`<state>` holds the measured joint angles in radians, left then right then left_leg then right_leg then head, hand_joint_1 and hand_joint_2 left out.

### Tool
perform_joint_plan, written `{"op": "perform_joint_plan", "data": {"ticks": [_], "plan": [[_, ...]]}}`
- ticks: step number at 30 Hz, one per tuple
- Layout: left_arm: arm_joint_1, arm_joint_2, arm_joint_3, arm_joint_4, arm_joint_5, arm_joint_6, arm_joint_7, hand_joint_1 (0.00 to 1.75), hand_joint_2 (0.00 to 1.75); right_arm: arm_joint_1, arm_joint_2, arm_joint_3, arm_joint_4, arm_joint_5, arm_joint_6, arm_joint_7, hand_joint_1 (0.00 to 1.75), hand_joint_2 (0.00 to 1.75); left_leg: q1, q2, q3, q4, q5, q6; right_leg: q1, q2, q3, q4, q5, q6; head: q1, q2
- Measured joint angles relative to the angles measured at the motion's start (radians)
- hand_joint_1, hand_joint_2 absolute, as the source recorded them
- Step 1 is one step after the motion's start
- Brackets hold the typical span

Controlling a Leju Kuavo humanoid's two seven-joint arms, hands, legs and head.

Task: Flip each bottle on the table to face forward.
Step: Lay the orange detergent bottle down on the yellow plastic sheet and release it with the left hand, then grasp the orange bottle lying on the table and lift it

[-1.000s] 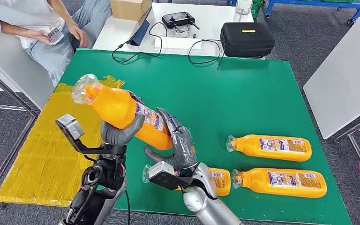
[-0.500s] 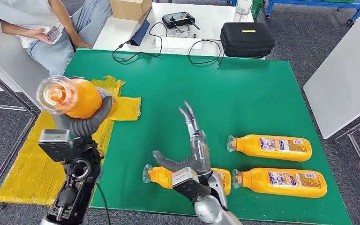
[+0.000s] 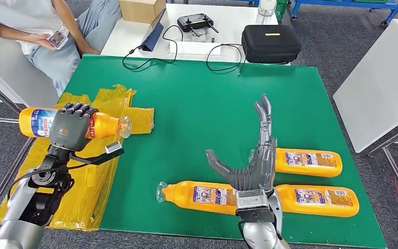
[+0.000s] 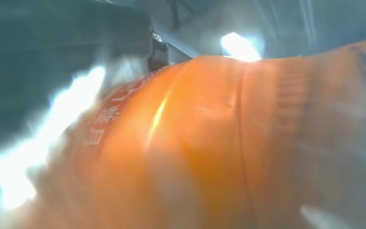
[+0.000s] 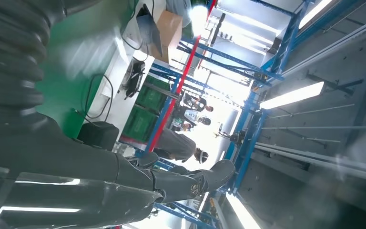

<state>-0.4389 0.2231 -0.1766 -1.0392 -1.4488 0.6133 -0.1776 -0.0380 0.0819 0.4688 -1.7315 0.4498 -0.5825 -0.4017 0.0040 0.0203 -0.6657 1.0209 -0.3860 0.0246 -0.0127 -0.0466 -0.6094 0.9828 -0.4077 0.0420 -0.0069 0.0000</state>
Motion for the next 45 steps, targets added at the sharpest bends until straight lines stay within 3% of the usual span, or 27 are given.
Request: {"op": "perform_joint_plan", "data": {"ticks": [7,14,21,32,41,45], "plan": [[-0.012,0.069,-0.053,0.156,-0.087,-0.006,0.096,1.75,1.75,0.012,-0.015,-0.006,-0.031,0.000,-0.002,-0.001,0.00,1.75,0.000,-0.001,-0.002,0.000,0.000,0.000,0.000,0.000,-0.001,0.000,0.000,0.000,0.000,0.000],[-0.041,0.080,-0.042,0.335,0.041,-0.015,0.108,1.75,1.75,0.025,-0.026,-0.020,-0.049,-0.002,-0.005,-0.003,0.00,1.75,0.000,-0.001,-0.001,0.000,0.000,0.000,0.000,0.000,-0.001,0.000,0.000,0.000,0.000,0.000],[-0.061,0.062,0.016,0.422,0.176,-0.030,0.016,1.75,1.75,0.026,-0.029,-0.019,-0.049,0.000,-0.005,-0.003,0.00,1.75,0.000,-0.001,-0.001,0.000,0.000,0.000,0.000,0.000,0.000,0.000,0.000,0.000,0.000,0.000],[-0.070,0.041,0.061,0.452,0.256,-0.045,-0.043,1.75,1.75,0.026,-0.029,-0.020,-0.048,-0.003,-0.005,-0.002,0.00,1.75,0.000,-0.001,-0.001,0.000,0.000,0.000,0.000,-0.001,0.000,0.000,0.000,0.000,0.000,0.000],[-0.067,0.012,0.094,0.457,0.448,-0.167,-0.223,1.75,1.75,0.019,-0.029,-0.019,-0.036,-0.020,0.004,-0.003,0.00,1.75,0.000,-0.006,0.000,0.000,0.000,0.000,0.000,-0.004,0.003,0.000,-0.001,0.000,0.000,0.000],[-0.063,0.008,0.095,0.457,0.483,-0.198,-0.260,1.75,1.75,0.009,-0.029,-0.019,-0.026,-0.028,0.010,-0.003,0.00,1.75,0.000,-0.007,0.004,0.000,0.000,0.000,0.000,-0.005,0.006,0.000,-0.002,0.000,0.000,0.000]]}}
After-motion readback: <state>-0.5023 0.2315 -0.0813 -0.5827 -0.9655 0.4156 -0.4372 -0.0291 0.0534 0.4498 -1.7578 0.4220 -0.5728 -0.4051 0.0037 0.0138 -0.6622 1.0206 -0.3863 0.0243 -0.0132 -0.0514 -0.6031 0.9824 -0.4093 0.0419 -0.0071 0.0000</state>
